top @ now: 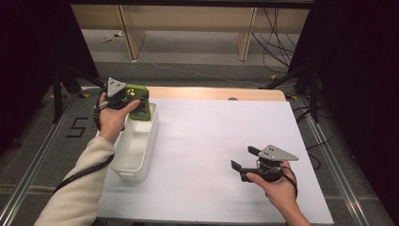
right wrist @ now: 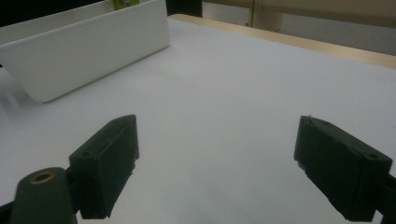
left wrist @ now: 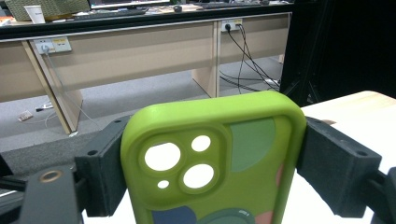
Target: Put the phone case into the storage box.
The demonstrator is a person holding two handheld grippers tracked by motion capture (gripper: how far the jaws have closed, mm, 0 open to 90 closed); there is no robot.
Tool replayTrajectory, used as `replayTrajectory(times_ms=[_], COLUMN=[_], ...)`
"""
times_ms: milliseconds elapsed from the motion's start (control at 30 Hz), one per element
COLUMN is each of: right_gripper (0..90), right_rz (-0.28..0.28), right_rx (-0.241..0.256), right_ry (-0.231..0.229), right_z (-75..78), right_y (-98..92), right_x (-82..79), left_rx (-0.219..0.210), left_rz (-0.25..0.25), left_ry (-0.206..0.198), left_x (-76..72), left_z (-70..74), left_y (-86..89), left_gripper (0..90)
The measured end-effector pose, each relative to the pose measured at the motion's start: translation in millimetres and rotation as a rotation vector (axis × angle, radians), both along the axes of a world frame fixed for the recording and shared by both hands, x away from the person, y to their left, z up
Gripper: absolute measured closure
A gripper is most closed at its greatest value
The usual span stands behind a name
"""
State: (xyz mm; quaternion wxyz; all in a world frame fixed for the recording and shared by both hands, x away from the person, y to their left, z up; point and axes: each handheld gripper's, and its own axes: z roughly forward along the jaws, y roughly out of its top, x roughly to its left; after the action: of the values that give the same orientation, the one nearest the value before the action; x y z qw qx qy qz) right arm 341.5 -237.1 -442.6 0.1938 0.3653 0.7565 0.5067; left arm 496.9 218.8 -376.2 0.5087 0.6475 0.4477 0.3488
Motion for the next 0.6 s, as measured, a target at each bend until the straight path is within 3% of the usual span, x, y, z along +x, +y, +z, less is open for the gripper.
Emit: replayTrajectory(times_ms=[600], right_gripper=[15.1], right_rz=[0.001], right_rx=[-0.002], right_ry=[0.0], right_z=[-0.2], right_y=[0.0], right_x=[0.0], left_rx=[0.007], left_rz=[0.0], left_ry=[0.004], left_x=[3.3], left_z=[-2.5], left_y=[-1.1], left_gripper=[17.0])
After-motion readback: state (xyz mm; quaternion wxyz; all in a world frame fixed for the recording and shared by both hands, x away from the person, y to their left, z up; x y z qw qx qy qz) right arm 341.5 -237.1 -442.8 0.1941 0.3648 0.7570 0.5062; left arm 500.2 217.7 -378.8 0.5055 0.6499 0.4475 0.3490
